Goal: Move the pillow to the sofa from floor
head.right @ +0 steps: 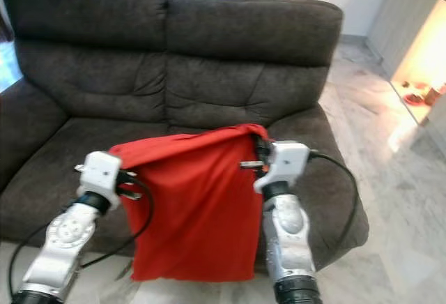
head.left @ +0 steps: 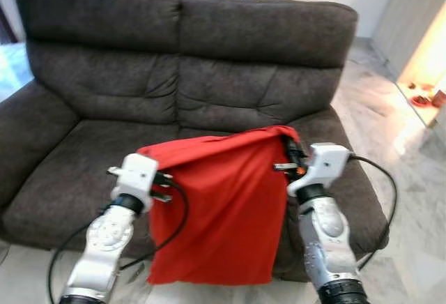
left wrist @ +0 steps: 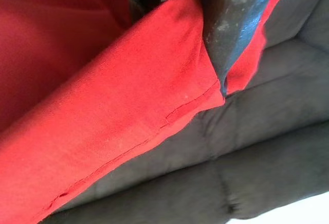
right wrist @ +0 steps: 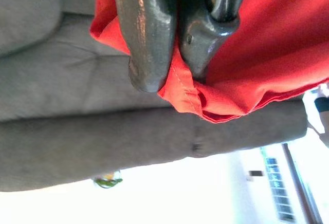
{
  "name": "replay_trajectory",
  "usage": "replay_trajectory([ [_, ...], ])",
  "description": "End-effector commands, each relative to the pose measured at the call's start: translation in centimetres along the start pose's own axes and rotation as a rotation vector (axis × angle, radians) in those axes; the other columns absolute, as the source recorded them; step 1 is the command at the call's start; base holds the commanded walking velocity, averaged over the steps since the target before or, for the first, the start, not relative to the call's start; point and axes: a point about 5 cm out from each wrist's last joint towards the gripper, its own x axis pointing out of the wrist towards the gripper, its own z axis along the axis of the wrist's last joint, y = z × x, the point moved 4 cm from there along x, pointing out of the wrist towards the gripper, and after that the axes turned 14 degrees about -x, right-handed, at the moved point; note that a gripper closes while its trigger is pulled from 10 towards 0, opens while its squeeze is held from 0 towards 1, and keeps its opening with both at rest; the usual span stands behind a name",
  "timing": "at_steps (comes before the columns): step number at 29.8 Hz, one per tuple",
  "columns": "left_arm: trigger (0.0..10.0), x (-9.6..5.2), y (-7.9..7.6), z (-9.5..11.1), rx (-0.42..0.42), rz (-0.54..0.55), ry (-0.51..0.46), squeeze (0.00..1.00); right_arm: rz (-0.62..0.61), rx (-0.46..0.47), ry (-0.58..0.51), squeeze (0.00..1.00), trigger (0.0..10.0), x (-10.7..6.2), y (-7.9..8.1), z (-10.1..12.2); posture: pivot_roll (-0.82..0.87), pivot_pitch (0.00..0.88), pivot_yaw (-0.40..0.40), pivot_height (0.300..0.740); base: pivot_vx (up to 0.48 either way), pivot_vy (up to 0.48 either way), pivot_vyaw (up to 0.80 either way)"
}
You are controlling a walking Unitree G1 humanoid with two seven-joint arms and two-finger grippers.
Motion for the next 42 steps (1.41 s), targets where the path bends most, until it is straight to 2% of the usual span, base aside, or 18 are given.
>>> replay_trajectory([
  [1, 10.0, 0.6, -0.4, 2.9, -0.009, -0.005, -0.112, 0.00, -0.093, -0.016, -0.029, 0.00, 10.0, -0.3, -2.8, 0.8, 0.08, 0.057, 0.002, 0.740, 0.296, 0.000, -0.80],
  [6, 10.0, 0.6, -0.3, 2.8, -0.010, -0.003, -0.110, 0.00, -0.055, -0.027, -0.067, 0.00, 10.0, 0.2, -1.8, 1.9, 0.08, 0.058, 0.001, 0.740, 0.295, 0.000, -0.16],
  [11, 10.0, 0.7, -0.4, 3.1, -0.011, -0.006, -0.115, 0.00, -0.063, -0.018, -0.077, 0.00, 10.0, 0.7, -2.0, 2.3, 0.08, 0.056, 0.001, 0.740, 0.297, 0.000, 0.00],
  [16, 10.0, 0.9, -0.1, 3.8, -0.002, -0.003, -0.134, 0.00, -0.055, -0.052, -0.133, 0.00, 10.0, 1.7, -2.0, 3.9, 0.09, 0.058, 0.003, 0.740, 0.297, 0.000, 0.00],
  [20, 10.0, 1.3, 0.4, 4.8, -0.001, 0.008, -0.158, 0.00, -0.026, -0.087, -0.193, 0.00, 10.0, 2.5, -1.3, 5.7, 0.09, 0.057, 0.005, 0.740, 0.297, 0.000, 0.00],
  [24, 10.0, 1.5, 1.1, 6.0, 0.006, 0.026, -0.194, 0.00, 0.063, -0.129, -0.263, 0.00, 10.0, 3.2, 0.6, 7.7, 0.09, 0.059, 0.006, 0.740, 0.303, 0.000, 0.79],
  [27, 10.0, 1.7, 1.4, 6.6, 0.004, 0.033, -0.207, 0.00, 0.093, -0.128, -0.273, 0.00, 10.0, 3.3, 1.3, 8.0, 0.09, 0.059, 0.005, 0.740, 0.301, 0.000, 0.80],
  [28, 10.0, 1.7, 1.5, 6.7, -0.003, 0.036, -0.210, 0.00, 0.090, -0.086, -0.267, 0.00, 10.0, 3.3, 1.4, 7.8, 0.09, 0.059, 0.005, 0.740, 0.300, 0.000, 0.00],
  [29, 10.0, 1.7, 1.5, 6.7, -0.003, 0.036, -0.210, 0.00, 0.090, -0.086, -0.267, 0.00, 10.0, 3.3, 1.4, 7.8, 0.09, 0.059, 0.005, 0.740, 0.300, 0.000, 0.00],
  [34, 10.0, 1.5, 1.0, 5.7, -0.016, 0.020, -0.175, 0.00, 0.081, -0.076, -0.224, 0.00, 10.0, 3.2, 1.5, 6.7, 0.09, 0.058, 0.009, 0.740, 0.302, 0.000, 0.00],
  [42, 10.0, 1.7, 0.9, 5.8, -0.014, 0.007, -0.165, 0.00, 0.006, -0.066, -0.140, 0.00, 10.0, 3.0, 0.3, 5.0, 0.09, 0.054, 0.015, 0.740, 0.302, 0.000, 0.00],
])
